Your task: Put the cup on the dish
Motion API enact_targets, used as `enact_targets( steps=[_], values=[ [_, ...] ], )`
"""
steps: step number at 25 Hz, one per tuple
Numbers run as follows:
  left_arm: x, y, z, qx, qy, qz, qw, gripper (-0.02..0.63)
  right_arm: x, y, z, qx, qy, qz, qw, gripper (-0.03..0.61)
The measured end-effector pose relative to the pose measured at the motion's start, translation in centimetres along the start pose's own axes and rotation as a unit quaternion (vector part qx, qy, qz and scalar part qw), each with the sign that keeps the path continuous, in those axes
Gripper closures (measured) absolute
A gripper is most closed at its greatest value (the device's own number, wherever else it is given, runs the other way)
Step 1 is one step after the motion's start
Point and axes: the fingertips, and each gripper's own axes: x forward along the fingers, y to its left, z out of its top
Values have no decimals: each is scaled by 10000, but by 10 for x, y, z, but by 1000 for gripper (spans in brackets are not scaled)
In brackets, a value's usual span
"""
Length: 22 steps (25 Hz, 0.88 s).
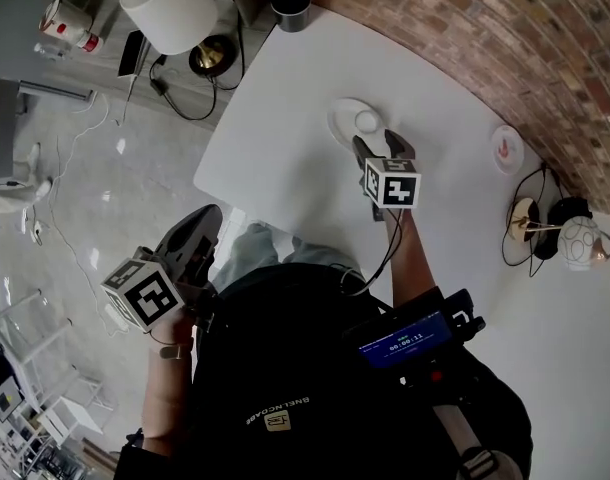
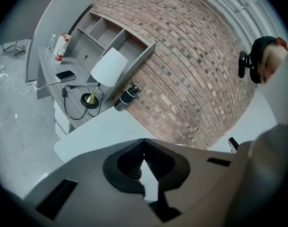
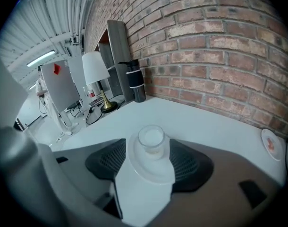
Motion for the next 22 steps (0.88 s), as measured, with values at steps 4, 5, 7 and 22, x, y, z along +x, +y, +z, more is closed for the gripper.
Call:
enact_targets(
  steps=[4, 5, 7, 22],
  values=[
    [8, -2, 14, 169, 98, -232, 9995, 607, -23, 5, 10, 177, -175, -16, 9997, 304],
    [10, -4, 16, 195, 157, -269, 9993, 607, -31, 6, 14, 221, -229, -25, 9995, 304],
    [14, -6, 21, 283, 263, -354, 9986, 607, -48, 10, 24, 301, -360, -32, 9989, 304],
    [64, -46, 48, 727, 693, -1546, 9829, 607, -172, 41, 104, 532, -1722, -197, 9834, 307]
  ],
)
